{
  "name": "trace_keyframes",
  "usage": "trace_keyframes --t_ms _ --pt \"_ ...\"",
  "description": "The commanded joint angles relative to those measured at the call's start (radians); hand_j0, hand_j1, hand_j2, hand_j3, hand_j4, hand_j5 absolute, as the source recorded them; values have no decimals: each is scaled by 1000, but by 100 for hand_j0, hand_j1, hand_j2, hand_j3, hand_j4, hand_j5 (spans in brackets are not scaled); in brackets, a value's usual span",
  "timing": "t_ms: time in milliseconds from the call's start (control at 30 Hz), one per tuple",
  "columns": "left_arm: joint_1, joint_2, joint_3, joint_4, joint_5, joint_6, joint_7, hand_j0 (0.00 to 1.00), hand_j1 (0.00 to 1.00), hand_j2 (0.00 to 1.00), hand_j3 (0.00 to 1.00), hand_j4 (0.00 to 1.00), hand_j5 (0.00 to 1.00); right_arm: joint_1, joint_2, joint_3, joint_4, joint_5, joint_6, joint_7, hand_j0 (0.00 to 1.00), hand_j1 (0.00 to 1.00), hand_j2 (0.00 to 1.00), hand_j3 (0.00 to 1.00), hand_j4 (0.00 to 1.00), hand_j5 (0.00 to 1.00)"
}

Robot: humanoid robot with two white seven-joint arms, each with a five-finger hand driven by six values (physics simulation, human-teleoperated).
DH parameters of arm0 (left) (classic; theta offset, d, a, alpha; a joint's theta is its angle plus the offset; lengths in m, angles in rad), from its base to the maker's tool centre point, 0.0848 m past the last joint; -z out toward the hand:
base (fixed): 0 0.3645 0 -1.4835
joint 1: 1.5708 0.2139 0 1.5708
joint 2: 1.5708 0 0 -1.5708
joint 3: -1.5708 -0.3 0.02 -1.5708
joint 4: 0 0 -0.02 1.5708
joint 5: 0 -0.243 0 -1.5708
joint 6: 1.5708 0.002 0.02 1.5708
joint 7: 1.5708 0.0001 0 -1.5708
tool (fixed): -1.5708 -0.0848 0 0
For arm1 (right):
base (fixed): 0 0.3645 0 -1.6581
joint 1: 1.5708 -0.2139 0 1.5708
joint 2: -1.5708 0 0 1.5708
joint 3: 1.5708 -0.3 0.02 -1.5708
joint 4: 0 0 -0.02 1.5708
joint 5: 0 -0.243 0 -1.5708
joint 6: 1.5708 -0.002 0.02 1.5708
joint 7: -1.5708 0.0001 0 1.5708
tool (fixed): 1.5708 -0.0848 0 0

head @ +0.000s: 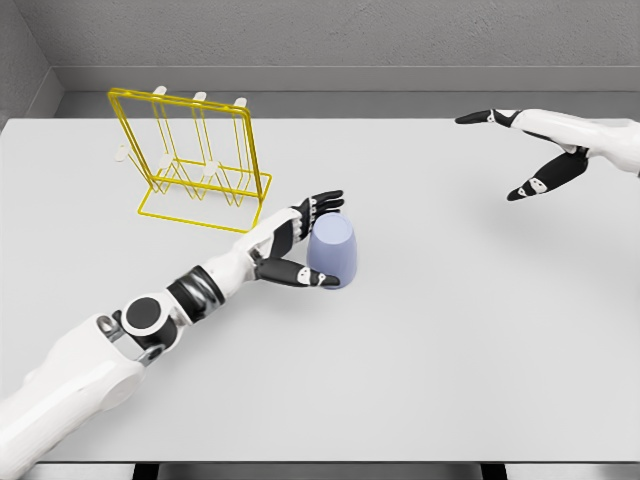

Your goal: Place the cup on the cup holder with both arms

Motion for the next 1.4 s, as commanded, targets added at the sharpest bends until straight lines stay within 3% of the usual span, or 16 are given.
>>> trace_keyframes --t_ms 0,167,233,433,600,700,1000,1133,1367 --pt "0 -6 0 5 -4 0 0 100 100 100 100 100 100 0 -4 -1 -2 -8 3 0 100 100 100 100 100 100" --pt "0 -6 1 5 -21 0 0 99 99 99 99 99 99 0 -4 -3 -2 -8 3 0 100 100 100 100 100 100" --pt "0 -13 1 5 -21 0 1 81 81 81 81 81 81 0 -4 -3 -2 -8 3 0 100 100 100 100 100 100" --pt "3 -13 0 5 -23 -8 1 50 50 50 50 50 50 0 -5 -3 -2 -8 3 0 100 100 100 100 100 100" --pt "5 -11 1 2 -24 -11 0 44 44 44 44 44 44 -6 -5 -4 -2 -8 3 0 100 100 100 100 100 100" --pt "5 -11 1 2 -23 -11 0 29 29 29 29 29 29 -8 -5 -4 -3 -8 3 0 100 100 100 100 100 100" --pt "8 -8 3 -12 -23 -12 0 28 28 28 28 28 28 -15 -5 -4 -3 -8 3 0 100 100 100 100 100 100" --pt "6 7 4 -69 -20 -12 0 27 27 27 27 27 27 -21 -5 -4 -3 -8 3 0 100 100 100 100 100 100" --pt "6 121 42 -202 -7 -9 1 27 27 27 27 27 27 -29 -7 -4 -3 -8 3 0 100 100 100 100 100 100"
